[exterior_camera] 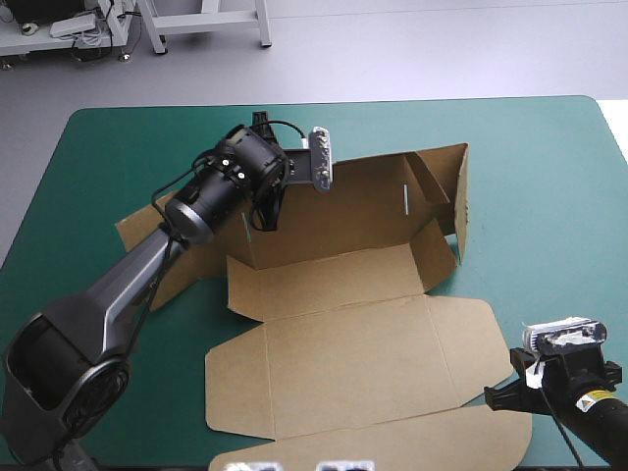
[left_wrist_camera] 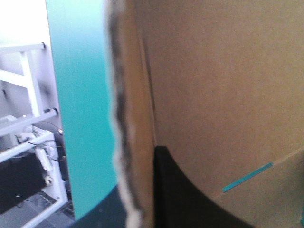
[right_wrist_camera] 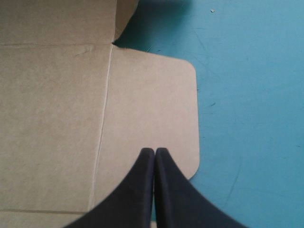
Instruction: Fold the box
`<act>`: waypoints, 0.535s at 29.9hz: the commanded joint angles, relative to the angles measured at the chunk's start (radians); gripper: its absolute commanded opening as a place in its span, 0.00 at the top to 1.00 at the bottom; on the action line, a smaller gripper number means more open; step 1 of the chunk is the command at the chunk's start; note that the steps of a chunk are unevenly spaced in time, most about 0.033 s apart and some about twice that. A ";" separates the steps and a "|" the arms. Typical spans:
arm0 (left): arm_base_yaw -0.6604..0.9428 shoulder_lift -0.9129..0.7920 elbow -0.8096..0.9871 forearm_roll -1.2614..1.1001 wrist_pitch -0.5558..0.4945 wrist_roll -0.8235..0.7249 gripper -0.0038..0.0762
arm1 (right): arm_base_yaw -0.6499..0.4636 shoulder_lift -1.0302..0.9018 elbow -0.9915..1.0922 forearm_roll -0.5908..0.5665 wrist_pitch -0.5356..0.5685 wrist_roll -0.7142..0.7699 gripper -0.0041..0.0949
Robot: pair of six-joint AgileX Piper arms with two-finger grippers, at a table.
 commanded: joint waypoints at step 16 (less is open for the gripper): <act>-0.213 -0.063 -0.031 0.221 -0.160 -0.269 0.96 | 0.001 0.005 -0.027 0.020 -0.078 -0.011 0.97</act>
